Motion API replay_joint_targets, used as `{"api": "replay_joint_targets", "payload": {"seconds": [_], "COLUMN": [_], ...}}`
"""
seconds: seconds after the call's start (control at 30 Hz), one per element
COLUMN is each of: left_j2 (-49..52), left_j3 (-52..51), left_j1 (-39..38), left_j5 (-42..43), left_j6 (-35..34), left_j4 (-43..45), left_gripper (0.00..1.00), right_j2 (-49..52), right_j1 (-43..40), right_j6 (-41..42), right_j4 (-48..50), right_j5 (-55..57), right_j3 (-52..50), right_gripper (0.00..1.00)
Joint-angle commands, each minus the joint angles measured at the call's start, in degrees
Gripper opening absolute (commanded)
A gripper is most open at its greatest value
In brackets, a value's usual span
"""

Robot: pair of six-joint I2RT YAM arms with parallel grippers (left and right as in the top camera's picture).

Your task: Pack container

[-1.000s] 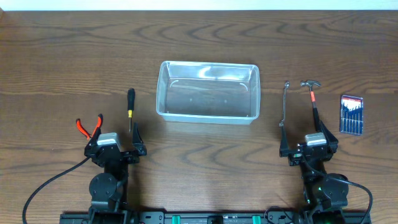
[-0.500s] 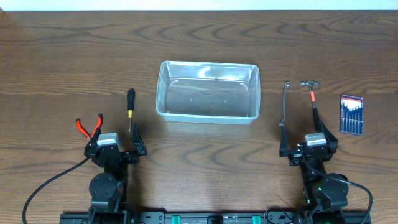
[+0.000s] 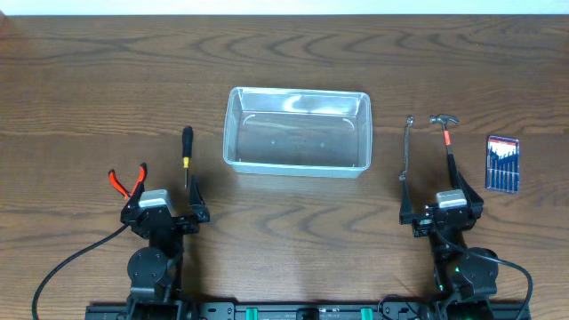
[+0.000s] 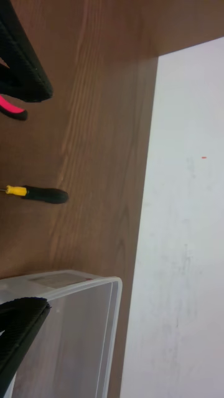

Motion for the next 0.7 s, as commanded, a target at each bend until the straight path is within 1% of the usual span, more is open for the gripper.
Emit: {"api": "replay_joint_targets", "payload": {"seconds": [0.0, 0.1, 0.2, 0.67], "left_j2": [-0.3, -0.3, -0.3, -0.3], "left_j3": [-1.6, -1.6, -1.6, -1.6], "left_j1": [0.3, 0.3, 0.3, 0.3], "left_j5": [-1.1, -1.1, -1.0, -1.1], "left_j6": [-0.1, -1.0, -2.1, -2.1], "left_j4": [-1.2, -1.1, -1.2, -1.2], "left_gripper": [0.98, 0.98, 0.98, 0.98], "right_j2": [-0.4, -0.4, -0.4, -0.4], "right_j1": [-0.9, -0.9, -0.9, -0.9], "right_j6": [3.3, 9.1, 10.6, 10.6], "right_j4": [-0.1, -0.1, -0.1, -0.1], "right_j5": [-0.4, -0.4, -0.4, -0.4], "right_j3": [-0.2, -0.2, -0.2, -0.2], "right_gripper": [0.99, 0.99, 0.99, 0.99]}}
